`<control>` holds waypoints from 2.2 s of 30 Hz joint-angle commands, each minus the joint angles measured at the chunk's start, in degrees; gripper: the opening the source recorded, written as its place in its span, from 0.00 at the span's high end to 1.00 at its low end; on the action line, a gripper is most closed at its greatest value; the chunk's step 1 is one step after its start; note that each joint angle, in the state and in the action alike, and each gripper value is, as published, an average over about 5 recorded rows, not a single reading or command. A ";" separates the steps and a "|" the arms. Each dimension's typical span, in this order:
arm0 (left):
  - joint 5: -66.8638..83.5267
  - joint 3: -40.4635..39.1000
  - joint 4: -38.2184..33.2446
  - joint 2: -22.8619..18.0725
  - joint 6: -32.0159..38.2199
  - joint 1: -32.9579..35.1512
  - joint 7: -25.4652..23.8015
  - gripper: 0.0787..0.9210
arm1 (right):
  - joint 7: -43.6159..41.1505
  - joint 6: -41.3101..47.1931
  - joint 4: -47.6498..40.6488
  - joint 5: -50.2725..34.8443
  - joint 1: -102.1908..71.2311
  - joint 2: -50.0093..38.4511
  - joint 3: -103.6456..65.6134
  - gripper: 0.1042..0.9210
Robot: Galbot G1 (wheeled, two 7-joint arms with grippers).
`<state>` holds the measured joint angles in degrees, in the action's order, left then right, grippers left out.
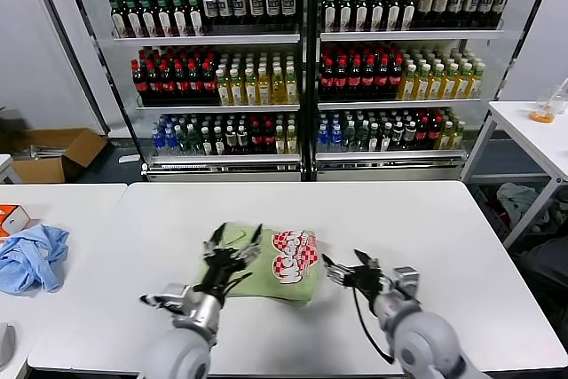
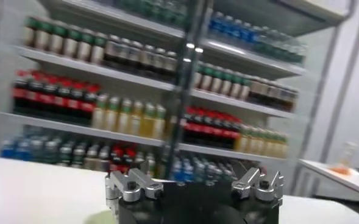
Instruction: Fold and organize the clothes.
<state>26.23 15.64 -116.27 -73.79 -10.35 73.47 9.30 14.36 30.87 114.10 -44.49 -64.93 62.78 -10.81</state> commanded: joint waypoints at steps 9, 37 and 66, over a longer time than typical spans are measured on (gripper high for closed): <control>0.13 11.59 -4.60 1.26 2.35 10.29 0.99 0.12 | 2.19 -0.96 -22.48 -7.04 17.52 11.46 10.60 0.15; -0.15 9.53 -4.11 2.07 1.14 10.26 0.74 0.12 | -6.88 2.23 -22.86 6.29 19.64 -2.44 0.99 0.96; -2.37 8.21 -3.85 3.10 0.64 9.86 0.33 0.12 | -6.53 -18.61 2.73 23.14 -11.98 -7.53 -18.18 0.36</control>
<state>24.28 23.83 -119.92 -70.77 -9.74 83.15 9.67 6.04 18.81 100.19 -24.67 -58.68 56.81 -18.42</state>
